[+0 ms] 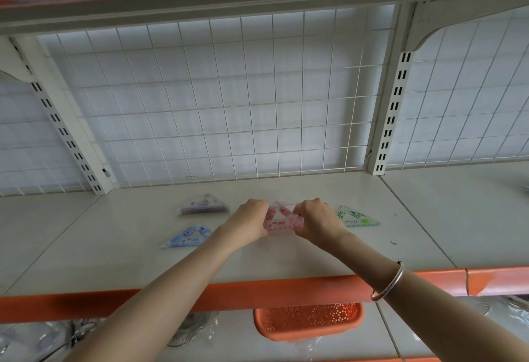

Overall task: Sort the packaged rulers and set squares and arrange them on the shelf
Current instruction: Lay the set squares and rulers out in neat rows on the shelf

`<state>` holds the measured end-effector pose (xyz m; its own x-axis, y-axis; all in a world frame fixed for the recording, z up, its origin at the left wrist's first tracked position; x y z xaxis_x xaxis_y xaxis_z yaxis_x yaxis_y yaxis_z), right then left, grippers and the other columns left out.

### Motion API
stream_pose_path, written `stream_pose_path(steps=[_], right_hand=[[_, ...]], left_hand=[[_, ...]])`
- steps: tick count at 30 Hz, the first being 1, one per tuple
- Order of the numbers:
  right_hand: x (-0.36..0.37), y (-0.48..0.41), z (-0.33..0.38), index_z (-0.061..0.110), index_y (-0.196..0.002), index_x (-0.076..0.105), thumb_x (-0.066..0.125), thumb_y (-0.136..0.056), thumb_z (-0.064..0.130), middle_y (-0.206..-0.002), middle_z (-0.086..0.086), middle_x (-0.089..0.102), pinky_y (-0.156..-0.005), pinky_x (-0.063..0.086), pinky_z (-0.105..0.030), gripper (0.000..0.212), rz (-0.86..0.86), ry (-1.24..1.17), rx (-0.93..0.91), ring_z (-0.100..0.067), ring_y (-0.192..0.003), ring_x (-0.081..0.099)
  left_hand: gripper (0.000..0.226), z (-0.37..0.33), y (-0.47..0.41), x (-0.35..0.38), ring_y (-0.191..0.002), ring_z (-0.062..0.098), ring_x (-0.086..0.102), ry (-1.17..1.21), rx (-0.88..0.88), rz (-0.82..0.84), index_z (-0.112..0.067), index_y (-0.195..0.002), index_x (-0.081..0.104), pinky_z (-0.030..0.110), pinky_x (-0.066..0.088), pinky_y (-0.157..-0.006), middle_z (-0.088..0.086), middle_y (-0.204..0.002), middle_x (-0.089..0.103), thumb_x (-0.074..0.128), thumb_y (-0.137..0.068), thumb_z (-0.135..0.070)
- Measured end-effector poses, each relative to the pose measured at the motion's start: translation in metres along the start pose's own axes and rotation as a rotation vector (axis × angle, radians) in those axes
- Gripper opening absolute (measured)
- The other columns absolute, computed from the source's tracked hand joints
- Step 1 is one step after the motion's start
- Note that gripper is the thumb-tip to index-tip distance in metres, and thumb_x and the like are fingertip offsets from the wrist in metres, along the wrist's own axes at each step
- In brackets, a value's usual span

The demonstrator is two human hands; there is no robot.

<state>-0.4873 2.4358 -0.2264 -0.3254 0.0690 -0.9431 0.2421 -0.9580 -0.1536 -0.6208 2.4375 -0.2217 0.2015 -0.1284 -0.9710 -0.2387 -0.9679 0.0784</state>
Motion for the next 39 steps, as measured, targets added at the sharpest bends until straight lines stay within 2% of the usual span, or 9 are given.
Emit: stream_pose_path(steps=[7,11,16,20,24,27,31,36,39], right_hand=[[0.0,-0.001,-0.001,0.011,-0.108,0.069,0.062,-0.086,0.024,-0.102,-0.012,0.07,-0.083,0.05,-0.035,0.027,-0.002,-0.121,-0.016,-0.031,-0.096,0.063],[0.0,-0.001,0.001,0.01,-0.103,0.071,0.063,-0.085,0.024,-0.097,-0.012,0.071,-0.081,0.05,-0.036,0.024,0.004,-0.131,-0.022,-0.031,-0.093,0.063],[-0.001,-0.003,0.001,0.009,-0.105,0.07,0.068,-0.078,0.015,-0.1,-0.009,0.071,-0.084,0.051,-0.032,0.028,0.025,-0.137,-0.01,-0.026,-0.094,0.065],[0.0,-0.003,0.0,0.009,-0.111,0.067,0.068,-0.076,0.012,-0.104,-0.009,0.069,-0.085,0.05,-0.03,0.035,0.044,-0.128,0.0,-0.025,-0.096,0.064],[0.0,-0.003,-0.001,0.009,-0.111,0.066,0.069,-0.074,0.011,-0.1,-0.007,0.069,-0.082,0.05,-0.028,0.037,0.06,-0.164,0.02,-0.023,-0.091,0.065],[-0.001,-0.002,-0.003,0.01,-0.111,0.065,0.071,-0.073,0.011,-0.095,-0.004,0.071,-0.08,0.049,-0.025,0.039,0.059,-0.179,0.028,-0.021,-0.088,0.066],[-0.004,0.0,-0.003,0.011,-0.113,0.063,0.073,-0.073,0.01,-0.092,-0.005,0.071,-0.077,0.049,-0.025,0.041,0.058,-0.195,0.029,-0.021,-0.085,0.066],[-0.005,0.001,0.0,0.01,-0.116,0.061,0.071,-0.072,0.007,-0.092,-0.006,0.072,-0.08,0.051,-0.028,0.045,0.06,-0.198,0.033,-0.023,-0.087,0.065],[-0.005,0.002,0.0,0.009,-0.116,0.061,0.072,-0.071,0.006,-0.093,-0.006,0.071,-0.076,0.048,-0.025,0.046,0.06,-0.209,0.053,-0.022,-0.087,0.065]], left_hand=[[0.03,0.001,0.002,0.005,-0.1,0.03,0.053,-0.033,0.095,0.049,0.0,-0.109,0.056,0.031,0.039,-0.077,0.013,-0.112,0.047,0.064,-0.085,-0.017],[0.031,-0.002,0.003,0.004,-0.103,0.032,0.055,-0.076,0.088,0.063,0.001,-0.115,0.055,0.032,0.041,-0.079,0.016,-0.116,0.049,0.06,-0.09,-0.017],[0.022,-0.006,0.007,0.003,-0.101,0.032,0.058,-0.158,0.067,0.02,-0.002,-0.107,0.055,0.029,0.036,-0.069,0.016,-0.114,0.055,0.06,-0.088,-0.011],[0.024,-0.009,0.009,0.003,-0.103,0.035,0.058,-0.205,0.056,0.002,-0.002,-0.11,0.055,0.035,0.043,-0.076,0.018,-0.114,0.057,0.059,-0.088,-0.008],[0.023,-0.01,0.011,0.003,-0.102,0.036,0.059,-0.197,0.061,-0.002,-0.002,-0.109,0.054,0.035,0.042,-0.074,0.02,-0.112,0.056,0.058,-0.087,-0.007],[0.035,-0.008,0.011,0.003,-0.103,0.036,0.057,-0.155,0.071,-0.007,-0.004,-0.12,0.049,0.034,0.041,-0.075,0.019,-0.114,0.056,0.059,-0.087,-0.009],[0.053,-0.004,0.014,0.002,-0.103,0.035,0.058,-0.097,0.07,0.002,-0.007,-0.135,0.039,0.041,0.049,-0.085,0.018,-0.116,0.056,0.061,-0.086,-0.008],[0.052,-0.005,0.017,0.001,-0.097,0.033,0.058,-0.062,0.072,-0.006,-0.006,-0.134,0.036,0.043,0.05,-0.083,0.017,-0.11,0.056,0.057,-0.087,-0.003],[0.049,-0.006,0.017,0.002,-0.096,0.032,0.058,-0.06,0.068,-0.009,-0.004,-0.132,0.037,0.039,0.048,-0.079,0.017,-0.108,0.056,0.056,-0.088,-0.002]])
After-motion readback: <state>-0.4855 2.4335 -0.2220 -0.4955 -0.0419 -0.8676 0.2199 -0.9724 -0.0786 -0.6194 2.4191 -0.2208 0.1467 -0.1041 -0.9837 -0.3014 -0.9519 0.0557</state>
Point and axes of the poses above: each hand's wrist, its own y-axis away from the middle knuckle, its own x-axis out of the palm, z = x × y, the point moved 7 cm from there along -y, towards the middle knuckle
